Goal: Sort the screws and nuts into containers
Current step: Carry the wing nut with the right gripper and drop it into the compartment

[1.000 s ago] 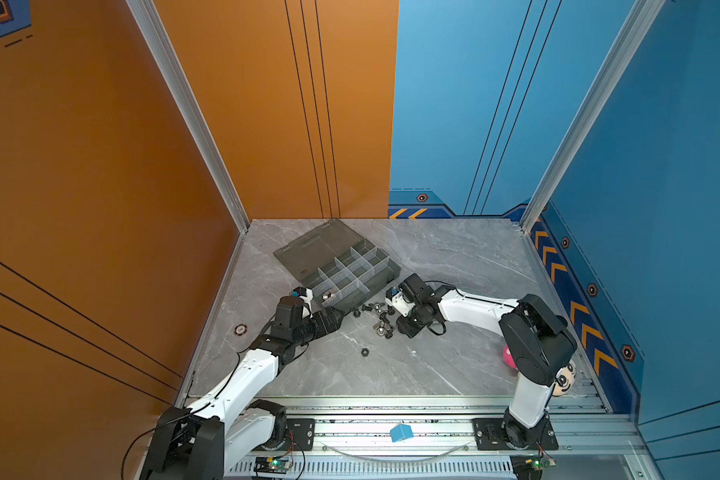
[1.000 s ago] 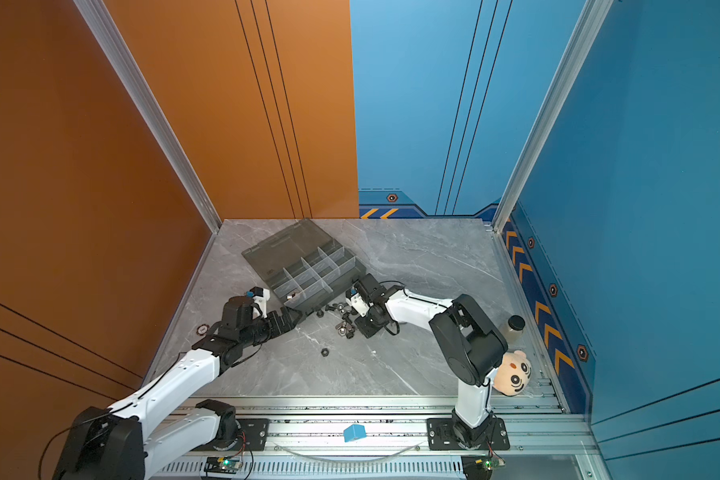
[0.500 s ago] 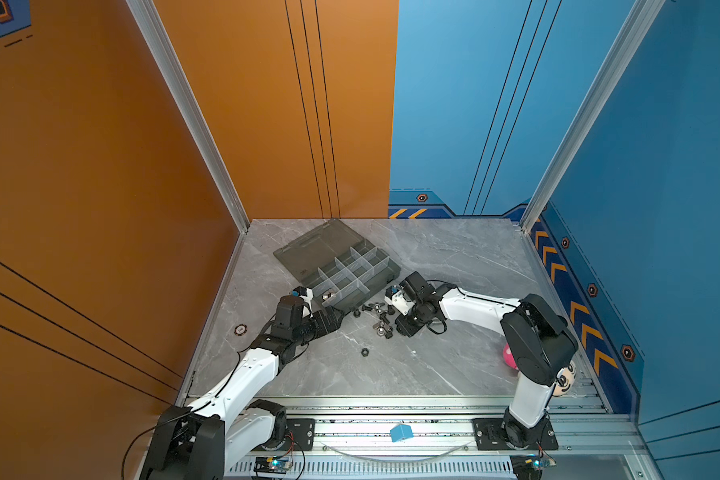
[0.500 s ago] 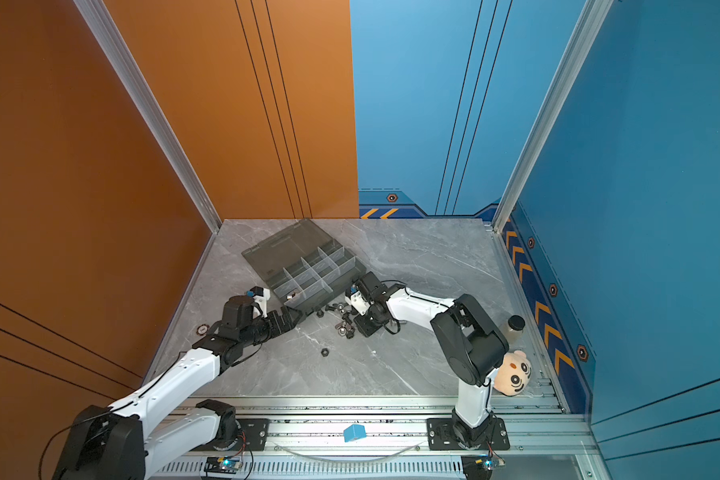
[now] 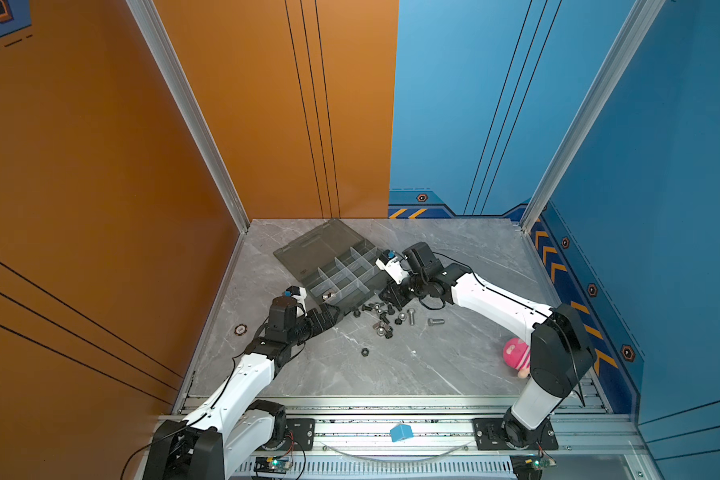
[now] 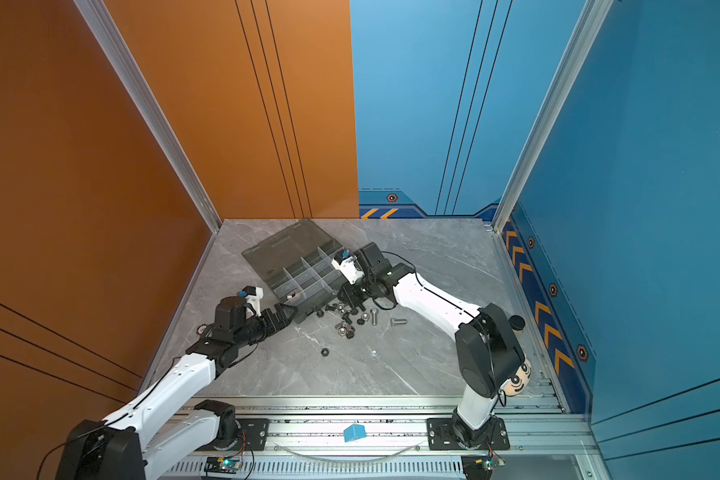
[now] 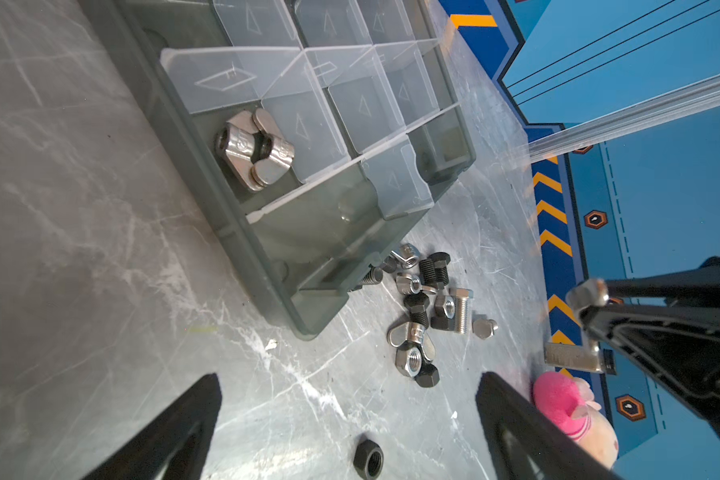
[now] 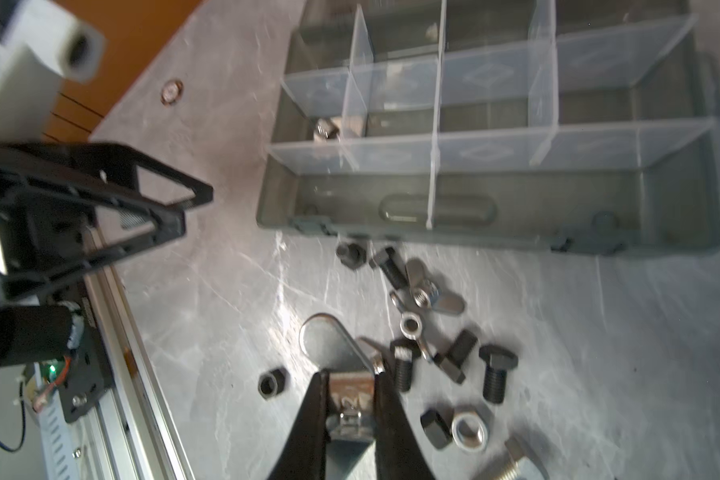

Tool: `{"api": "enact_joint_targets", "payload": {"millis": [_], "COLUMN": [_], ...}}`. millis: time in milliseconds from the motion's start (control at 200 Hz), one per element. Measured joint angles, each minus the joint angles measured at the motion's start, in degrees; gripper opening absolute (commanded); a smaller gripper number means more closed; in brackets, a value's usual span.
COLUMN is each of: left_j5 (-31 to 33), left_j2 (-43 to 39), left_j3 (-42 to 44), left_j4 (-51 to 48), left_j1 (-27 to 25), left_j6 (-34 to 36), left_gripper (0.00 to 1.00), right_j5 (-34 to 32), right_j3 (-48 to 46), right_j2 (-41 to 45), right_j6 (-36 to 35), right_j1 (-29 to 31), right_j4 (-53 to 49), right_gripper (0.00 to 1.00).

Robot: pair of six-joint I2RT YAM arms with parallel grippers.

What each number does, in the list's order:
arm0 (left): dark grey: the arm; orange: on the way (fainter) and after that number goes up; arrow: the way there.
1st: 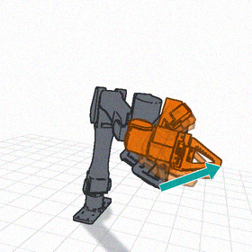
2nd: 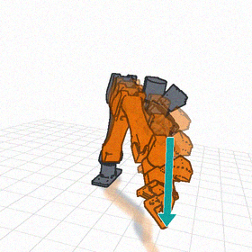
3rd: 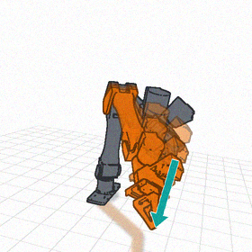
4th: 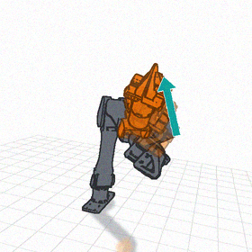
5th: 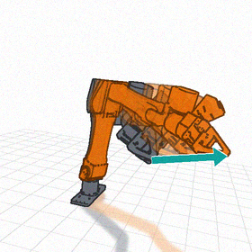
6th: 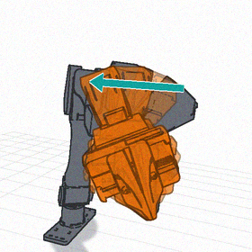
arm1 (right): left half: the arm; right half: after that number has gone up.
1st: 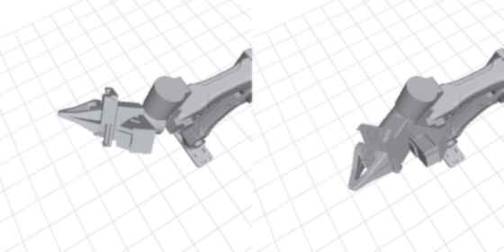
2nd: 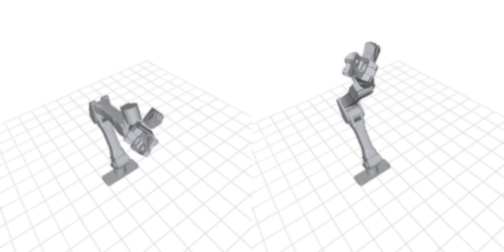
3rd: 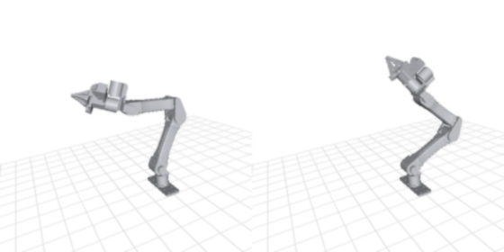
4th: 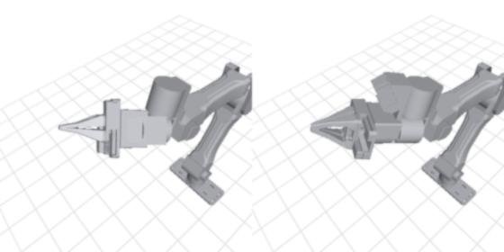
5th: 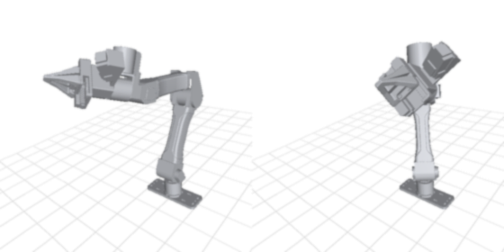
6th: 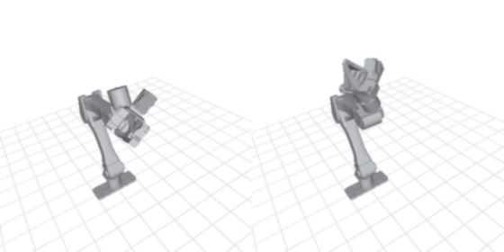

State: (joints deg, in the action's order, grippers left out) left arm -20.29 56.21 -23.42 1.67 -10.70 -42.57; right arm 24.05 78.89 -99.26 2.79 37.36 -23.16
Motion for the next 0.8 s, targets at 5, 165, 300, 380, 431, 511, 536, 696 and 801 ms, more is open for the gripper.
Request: {"api": "enact_joint_targets", "payload": {"millis": [5, 165, 300, 380, 431, 511, 536, 696, 801], "left_j5": [-0.04, -1.31, -2.27, -2.67, -2.86, -3.1, -3.19, -3.58, -3.8], "left_j2": [-0.13, -2.78, -4.31, -4.79, -4.92, -5.27, -5.49, -6.71, -7.41], "left_j3": [0.07, 0.7, 0.87, 0.92, 0.96, 1.14, 1.27, 2.16, 2.49], "left_j4": [0.02, 0.11, 0.02, -0.17, -0.17, -0.15, -0.17, -0.66, -1.09], "left_j1": [0.04, 1.51, 2.78, 3.3, 3.61, 4.02, 4.24, 5.16, 5.55], "left_j6": [0.0, -0.85, -0.85, -0.85, -0.85, -0.85, -0.85, -0.83, -0.81], "left_gripper": [0.98, 0.98, 0.98, 0.98, 0.98, 0.98, 0.98, 0.98, 0.98], "right_j5": [0.0, -0.28, -1.86, -2.93, -3.8, -4.87, -5.18, -7.08, -8.31], "right_j3": [0.0, 10.4, 17.94, 21.38, 23.58, 26.34, 27.15, 29.92, 30.47], "right_j2": [0.0, -6.56, -13.03, -16.33, -18.32, -21.16, -22.12, -26.77, -28.98], "right_j6": [0.0, 0.79, 1.22, 1.53, 1.75, 2.12, 2.23, 3.48, 4.61], "right_j1": [0.0, 1.46, 4.28, 5.97, 6.95, 8.24, 8.59, 9.81, 10.19], "right_j4": [0.0, 2.23, 3.21, 3.82, 4.17, 5.16, 5.57, 7.52, 8.96], "right_gripper": [0.0, 0.0, 0.0, 0.0, 0.0, 0.0, 0.0, 0.0, 0.0]}}
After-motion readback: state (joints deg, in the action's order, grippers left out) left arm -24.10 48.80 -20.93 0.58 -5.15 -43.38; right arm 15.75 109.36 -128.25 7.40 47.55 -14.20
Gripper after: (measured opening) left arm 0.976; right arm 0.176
